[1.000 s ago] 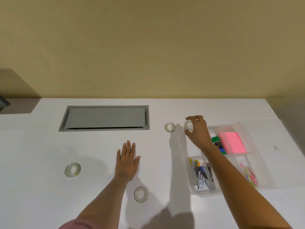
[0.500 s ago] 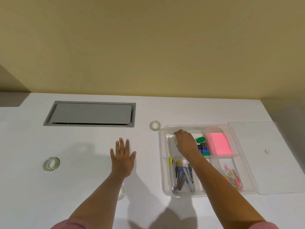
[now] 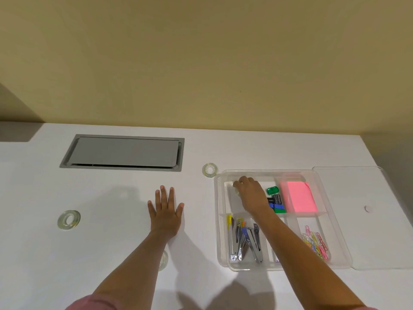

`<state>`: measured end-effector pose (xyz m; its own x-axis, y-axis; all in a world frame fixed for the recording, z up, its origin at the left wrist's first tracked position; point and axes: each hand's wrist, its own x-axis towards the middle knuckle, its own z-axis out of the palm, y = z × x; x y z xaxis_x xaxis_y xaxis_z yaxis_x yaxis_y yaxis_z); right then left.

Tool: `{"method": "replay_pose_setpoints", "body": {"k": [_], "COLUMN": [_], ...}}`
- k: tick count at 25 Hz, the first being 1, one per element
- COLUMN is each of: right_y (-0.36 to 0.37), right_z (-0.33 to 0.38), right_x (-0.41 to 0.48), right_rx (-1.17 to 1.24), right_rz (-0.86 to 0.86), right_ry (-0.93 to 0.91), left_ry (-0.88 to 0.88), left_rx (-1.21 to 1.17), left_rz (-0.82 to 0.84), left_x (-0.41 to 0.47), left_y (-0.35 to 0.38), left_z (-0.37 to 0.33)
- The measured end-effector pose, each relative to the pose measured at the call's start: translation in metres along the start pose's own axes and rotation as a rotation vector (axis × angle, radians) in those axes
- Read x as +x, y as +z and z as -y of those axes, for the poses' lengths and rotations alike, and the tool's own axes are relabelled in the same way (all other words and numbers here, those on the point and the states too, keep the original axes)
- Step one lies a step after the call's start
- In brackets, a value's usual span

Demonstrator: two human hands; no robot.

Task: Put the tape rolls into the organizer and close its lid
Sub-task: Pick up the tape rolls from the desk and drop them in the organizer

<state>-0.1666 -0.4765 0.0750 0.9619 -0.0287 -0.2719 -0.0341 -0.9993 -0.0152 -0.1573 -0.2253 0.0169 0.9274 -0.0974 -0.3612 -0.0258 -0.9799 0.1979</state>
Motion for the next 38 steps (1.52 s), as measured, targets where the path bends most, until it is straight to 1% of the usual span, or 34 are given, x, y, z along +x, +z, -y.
{"method": "replay_pose_setpoints", "body": {"k": [2,5,7,8,11,17,21,23,24,28,30,31,32,34,36,38], "right_y": [-0.004,-0.018,-0.029,-0.033,-0.042,-0.035,-0.028,-0.026,-0.026,-0.042,-0.053,-0.058,-0.061,-0.064,-0.058,-0.046], "right_z": [0.002,0.016,0.030,0.037,0.052,0.073,0.077,0.077,0.077,0.066,0.055,0.047,0.038,0.020,0.005,-0.001], "right_x": [-0.001,0.002,0.013,0.020,0.043,0.067,0.072,0.073,0.072,0.059,0.045,0.037,0.030,0.015,-0.002,-0.018], "right_rx": [0.024,0.180,0.251,0.251,0.146,-0.201,-0.248,-0.188,-0.115,0.318,0.522,0.587,0.610,0.562,0.457,0.365], "right_rz": [-0.035,-0.150,-0.226,-0.236,-0.193,-0.076,-0.042,-0.064,-0.095,-0.243,-0.326,-0.357,-0.369,-0.327,-0.225,-0.108], "right_ry": [0.024,0.080,0.055,0.037,0.008,-0.018,-0.035,-0.047,-0.045,-0.010,0.058,0.101,0.143,0.214,0.244,0.219], "left_ry": [0.008,0.010,0.002,0.004,0.009,0.023,0.033,0.027,0.024,0.025,0.028,0.020,0.012,0.008,0.010,0.010], "left_rx": [-0.001,-0.024,-0.030,-0.027,-0.029,-0.012,-0.016,-0.008,-0.002,0.024,0.032,0.034,0.022,0.000,0.012,0.019], "left_rz": [-0.004,0.000,0.001,-0.003,-0.010,-0.029,-0.058,-0.058,-0.052,-0.052,-0.042,-0.025,-0.014,-0.006,-0.004,0.000], "left_x": [0.000,0.002,0.002,0.002,0.003,0.003,0.002,0.003,0.003,0.001,0.001,0.002,0.003,0.004,0.005,0.005], "left_y": [0.001,0.002,0.003,0.004,0.005,0.008,0.006,0.006,0.006,0.004,0.004,0.005,0.005,0.006,0.006,0.006], "left_z": [0.001,0.003,0.004,0.003,0.003,0.006,0.005,0.005,0.005,0.004,0.003,0.004,0.004,0.005,0.005,0.005]}}
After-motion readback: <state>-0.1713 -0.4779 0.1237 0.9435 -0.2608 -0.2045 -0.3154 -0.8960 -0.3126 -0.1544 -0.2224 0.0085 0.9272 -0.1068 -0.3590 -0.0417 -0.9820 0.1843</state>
